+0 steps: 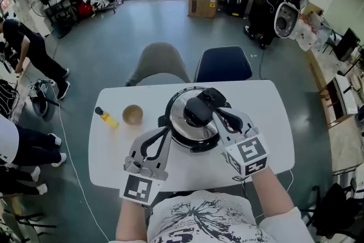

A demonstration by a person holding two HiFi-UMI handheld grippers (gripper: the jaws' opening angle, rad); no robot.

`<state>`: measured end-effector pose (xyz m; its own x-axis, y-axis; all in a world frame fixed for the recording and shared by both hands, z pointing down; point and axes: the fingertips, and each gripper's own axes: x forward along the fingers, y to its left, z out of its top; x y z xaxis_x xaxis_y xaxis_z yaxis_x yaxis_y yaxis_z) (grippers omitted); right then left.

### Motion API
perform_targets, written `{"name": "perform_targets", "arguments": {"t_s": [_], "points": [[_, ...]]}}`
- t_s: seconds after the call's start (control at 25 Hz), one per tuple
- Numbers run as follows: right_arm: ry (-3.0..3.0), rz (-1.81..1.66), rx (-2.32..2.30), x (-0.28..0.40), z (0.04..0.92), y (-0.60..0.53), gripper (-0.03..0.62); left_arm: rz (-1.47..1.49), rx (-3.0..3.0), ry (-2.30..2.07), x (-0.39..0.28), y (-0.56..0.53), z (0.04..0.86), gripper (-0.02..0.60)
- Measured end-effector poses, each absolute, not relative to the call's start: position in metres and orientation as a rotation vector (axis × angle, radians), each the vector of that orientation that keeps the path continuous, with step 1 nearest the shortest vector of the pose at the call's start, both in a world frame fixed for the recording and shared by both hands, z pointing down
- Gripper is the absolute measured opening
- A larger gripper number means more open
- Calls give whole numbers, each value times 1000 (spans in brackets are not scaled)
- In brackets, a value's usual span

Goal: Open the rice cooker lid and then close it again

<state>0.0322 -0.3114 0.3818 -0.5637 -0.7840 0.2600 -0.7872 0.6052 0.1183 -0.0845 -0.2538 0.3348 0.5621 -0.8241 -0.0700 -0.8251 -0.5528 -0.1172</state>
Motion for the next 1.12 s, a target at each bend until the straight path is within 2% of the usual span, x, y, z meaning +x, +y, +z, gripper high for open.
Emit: {"name": "perform_targets", "arguments": {"t_s": [0.08,0.56,1.12], "points": [[-2579,-16,1308,41,377,-302,15,9,-2666,1397,-76,-248,334,14],[-2708,-115,1276,73,361,-251,13,-7,-2671,1386,-40,-218,321,14],[-2743,-215,1304,73,340,-235,12,-12,-2635,1426,-52,-208,316,14]]}}
